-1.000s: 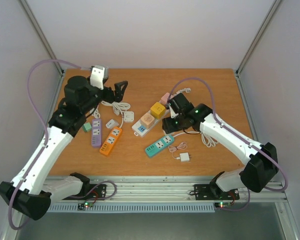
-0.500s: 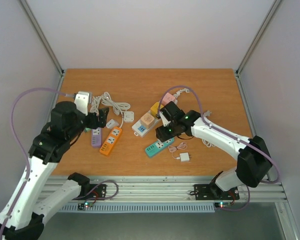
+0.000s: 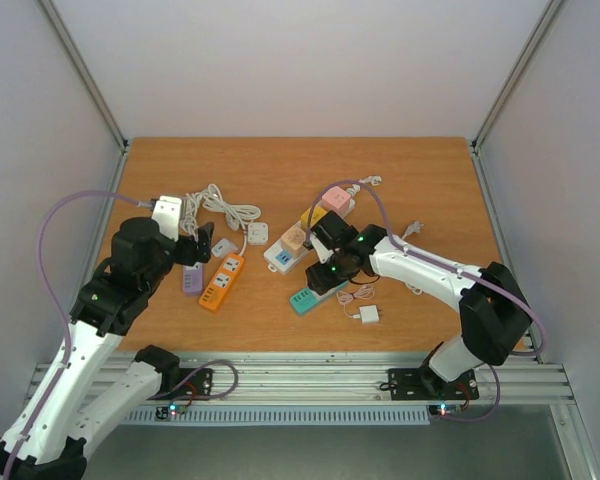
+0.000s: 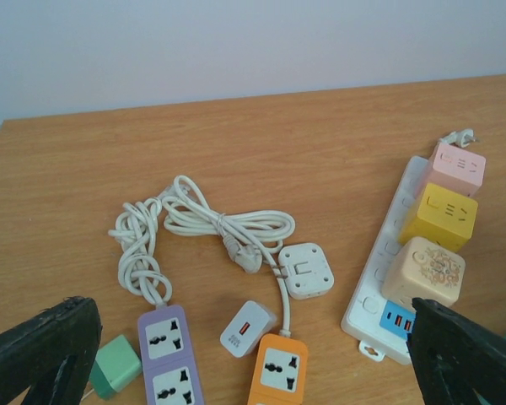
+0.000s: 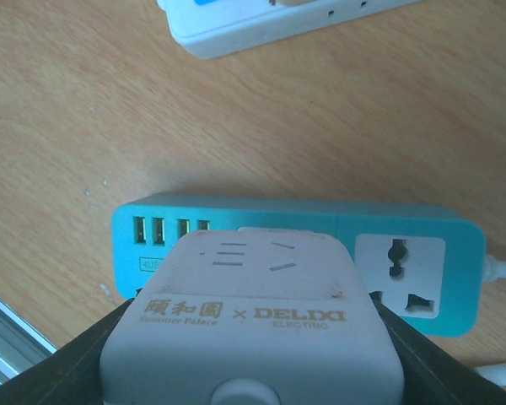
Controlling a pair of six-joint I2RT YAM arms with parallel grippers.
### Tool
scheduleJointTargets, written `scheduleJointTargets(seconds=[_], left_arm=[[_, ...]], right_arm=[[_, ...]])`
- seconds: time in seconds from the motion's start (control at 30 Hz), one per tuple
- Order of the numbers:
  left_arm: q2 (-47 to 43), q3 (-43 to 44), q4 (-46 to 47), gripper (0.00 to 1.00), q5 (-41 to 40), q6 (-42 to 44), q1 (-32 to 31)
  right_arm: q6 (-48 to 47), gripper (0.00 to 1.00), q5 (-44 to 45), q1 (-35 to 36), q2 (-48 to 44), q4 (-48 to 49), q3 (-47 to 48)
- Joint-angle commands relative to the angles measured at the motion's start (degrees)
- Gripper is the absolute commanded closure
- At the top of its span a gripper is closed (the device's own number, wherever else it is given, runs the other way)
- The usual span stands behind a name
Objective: Insert the plug
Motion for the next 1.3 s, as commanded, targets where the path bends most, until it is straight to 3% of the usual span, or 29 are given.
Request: scheduleJointTargets(seconds=[0.0, 0.43, 0.9, 1.27], left_arm=[[-0.6, -0.7, 4.8, 0.01, -0.1, 1.2, 0.2], [-1.3, -1.5, 4.9, 0.01, -0.1, 1.4, 0.2], [-1.4, -1.8, 4.9, 0.01, -0.9, 1.5, 0.2], [-1.5, -2.1, 4.8, 0.01, -1.1, 1.6, 0.2]], right_arm=[[0.2, 0.54, 0.9, 0.4, 1.8, -0.5, 0.9], [1.1, 0.55, 2.7, 0.4, 5.3, 1.0, 0.2], [-0.4, 0.56, 13.1, 0.4, 11.3, 8.4, 3.7], [1.2, 0.54, 13.7, 0.3, 16.6, 2.2, 4.4]])
